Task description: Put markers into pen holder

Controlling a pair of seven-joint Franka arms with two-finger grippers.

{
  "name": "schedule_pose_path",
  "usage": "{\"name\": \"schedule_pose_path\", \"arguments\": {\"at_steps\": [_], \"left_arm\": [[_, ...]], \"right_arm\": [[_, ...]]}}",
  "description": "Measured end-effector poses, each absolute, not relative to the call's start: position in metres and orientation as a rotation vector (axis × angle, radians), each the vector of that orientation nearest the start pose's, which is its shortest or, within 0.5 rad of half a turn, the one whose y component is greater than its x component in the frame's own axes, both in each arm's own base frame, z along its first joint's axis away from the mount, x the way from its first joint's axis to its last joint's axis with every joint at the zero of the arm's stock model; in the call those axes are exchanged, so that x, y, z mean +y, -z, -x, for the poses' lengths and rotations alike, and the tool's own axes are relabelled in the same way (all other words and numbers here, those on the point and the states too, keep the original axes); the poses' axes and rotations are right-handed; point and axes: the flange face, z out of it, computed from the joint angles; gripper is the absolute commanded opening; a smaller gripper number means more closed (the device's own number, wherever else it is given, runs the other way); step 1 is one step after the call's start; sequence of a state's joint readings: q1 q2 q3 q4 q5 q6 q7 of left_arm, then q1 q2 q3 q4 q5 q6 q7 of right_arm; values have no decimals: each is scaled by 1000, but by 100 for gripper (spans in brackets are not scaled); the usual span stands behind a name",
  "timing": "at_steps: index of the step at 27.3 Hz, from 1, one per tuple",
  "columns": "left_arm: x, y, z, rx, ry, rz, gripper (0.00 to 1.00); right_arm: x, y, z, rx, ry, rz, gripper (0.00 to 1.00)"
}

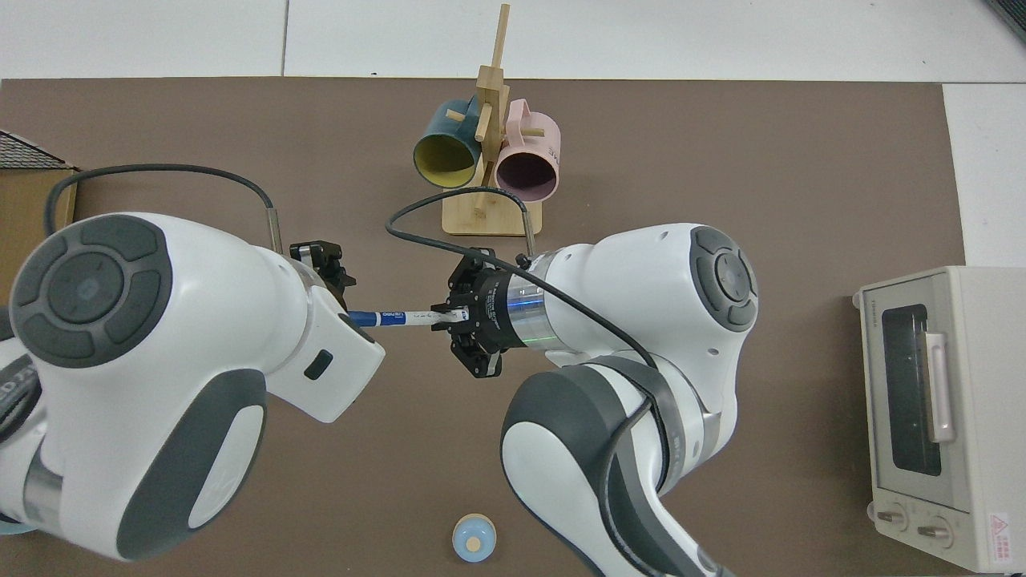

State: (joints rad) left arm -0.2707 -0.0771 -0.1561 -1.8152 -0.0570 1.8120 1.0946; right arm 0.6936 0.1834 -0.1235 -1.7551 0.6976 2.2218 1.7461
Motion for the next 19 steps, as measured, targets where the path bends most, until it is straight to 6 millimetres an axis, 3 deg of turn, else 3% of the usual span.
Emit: {"name": "schedule_pose_path", "arguments": {"at_steps": [2, 3, 7, 9, 19], "left_arm": [[-239, -572, -492, 2172, 138, 2288, 93], [-242, -572, -491, 2173, 140, 2286, 84], [-251, -572, -487, 2175, 146, 2283, 23], [-252, -572, -486, 2176, 151, 2281, 3], [-251, -573, -489, 2169, 168, 2269, 0]], "right_arm": [[369, -497, -528, 1796, -577, 1875, 0], [369, -497, -528, 1798, -577, 1873, 0], [371, -498, -527, 1799, -579, 1872, 0], [373, -498, -525, 1797, -580, 1875, 0], [376, -497, -524, 1792, -581, 1879, 0]]}}
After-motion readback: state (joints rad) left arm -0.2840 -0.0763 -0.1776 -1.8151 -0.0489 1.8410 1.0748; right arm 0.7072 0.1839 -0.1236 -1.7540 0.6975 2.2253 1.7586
